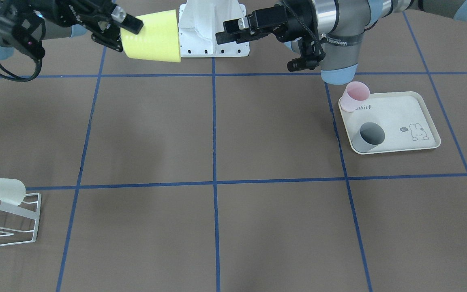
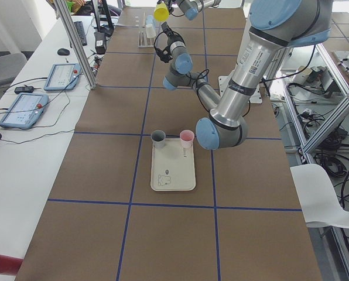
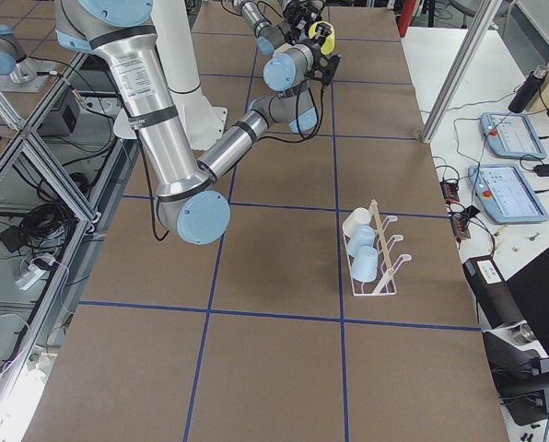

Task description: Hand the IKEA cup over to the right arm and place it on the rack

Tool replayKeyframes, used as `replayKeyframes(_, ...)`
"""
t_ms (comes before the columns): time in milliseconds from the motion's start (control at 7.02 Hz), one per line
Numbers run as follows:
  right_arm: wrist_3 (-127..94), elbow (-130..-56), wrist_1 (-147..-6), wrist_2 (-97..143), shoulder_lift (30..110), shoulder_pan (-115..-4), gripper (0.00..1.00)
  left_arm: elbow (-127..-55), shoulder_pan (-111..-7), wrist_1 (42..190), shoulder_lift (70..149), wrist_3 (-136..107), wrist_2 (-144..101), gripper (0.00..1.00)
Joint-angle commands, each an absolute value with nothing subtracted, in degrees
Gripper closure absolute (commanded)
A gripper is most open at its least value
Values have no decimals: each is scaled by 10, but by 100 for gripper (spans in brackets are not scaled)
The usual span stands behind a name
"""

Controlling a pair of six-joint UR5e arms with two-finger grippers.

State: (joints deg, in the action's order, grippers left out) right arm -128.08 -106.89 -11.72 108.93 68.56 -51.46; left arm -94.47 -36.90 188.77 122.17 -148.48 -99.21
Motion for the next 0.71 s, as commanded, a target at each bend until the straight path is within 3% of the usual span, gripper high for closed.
replayKeyframes(0, -1109, -974, -134, 1091, 697, -561, 100, -941, -377, 1879, 1221, -1455, -988, 10)
replayKeyframes(285, -931, -935, -261, 1099, 668, -611, 100, -918, -410, 1872, 1222, -1424, -989, 9)
replayKeyframes(570, -661, -934, -507, 1133, 616, -655, 100, -897, -417, 1853, 1221, -1342, -993, 2)
